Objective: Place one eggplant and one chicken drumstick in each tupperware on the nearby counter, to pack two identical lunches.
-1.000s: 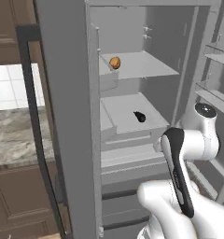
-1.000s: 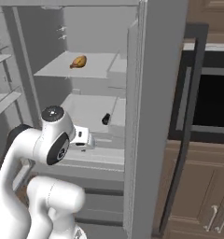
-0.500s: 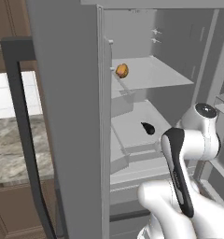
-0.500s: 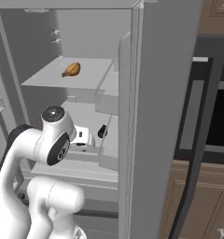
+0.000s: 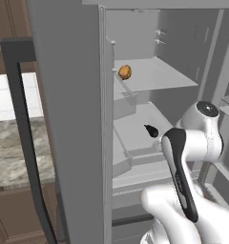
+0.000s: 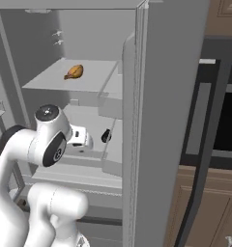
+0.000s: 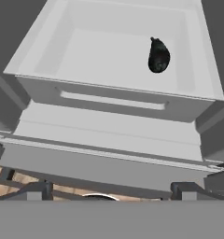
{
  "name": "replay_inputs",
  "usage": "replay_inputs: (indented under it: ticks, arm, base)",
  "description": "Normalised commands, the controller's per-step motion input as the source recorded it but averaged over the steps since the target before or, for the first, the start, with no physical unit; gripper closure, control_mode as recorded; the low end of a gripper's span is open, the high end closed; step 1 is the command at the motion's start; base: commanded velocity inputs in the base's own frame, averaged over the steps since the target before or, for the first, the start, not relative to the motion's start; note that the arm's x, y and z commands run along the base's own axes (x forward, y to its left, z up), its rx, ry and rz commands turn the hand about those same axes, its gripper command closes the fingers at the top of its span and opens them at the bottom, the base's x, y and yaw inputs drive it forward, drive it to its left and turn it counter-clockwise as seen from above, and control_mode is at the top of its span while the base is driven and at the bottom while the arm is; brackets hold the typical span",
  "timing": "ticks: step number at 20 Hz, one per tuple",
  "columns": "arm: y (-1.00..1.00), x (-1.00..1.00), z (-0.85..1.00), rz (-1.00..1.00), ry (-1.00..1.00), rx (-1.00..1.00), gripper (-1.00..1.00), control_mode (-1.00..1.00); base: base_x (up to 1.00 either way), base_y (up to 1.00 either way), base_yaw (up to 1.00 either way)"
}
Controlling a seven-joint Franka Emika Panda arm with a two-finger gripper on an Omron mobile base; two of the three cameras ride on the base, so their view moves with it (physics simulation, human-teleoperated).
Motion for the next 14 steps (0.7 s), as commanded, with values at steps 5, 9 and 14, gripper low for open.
replay_inputs:
  ticks: [5, 9, 14]
  arm:
    - [0.33, -0.11, 0.69, -0.05, -0.11, 0.06, -1.0, -1.0]
    - [0.23, -0.11, 0.75, -0.11, -0.21, 0.15, -1.0, -1.0]
    - [0.07, -0.01, 0.73, -0.05, -0.23, 0.19, -1.0, -1.0]
  base:
    - [0.0, 0.0, 0.0]
    - [0.0, 0.0, 0.0]
    - [0.0, 0.0, 0.0]
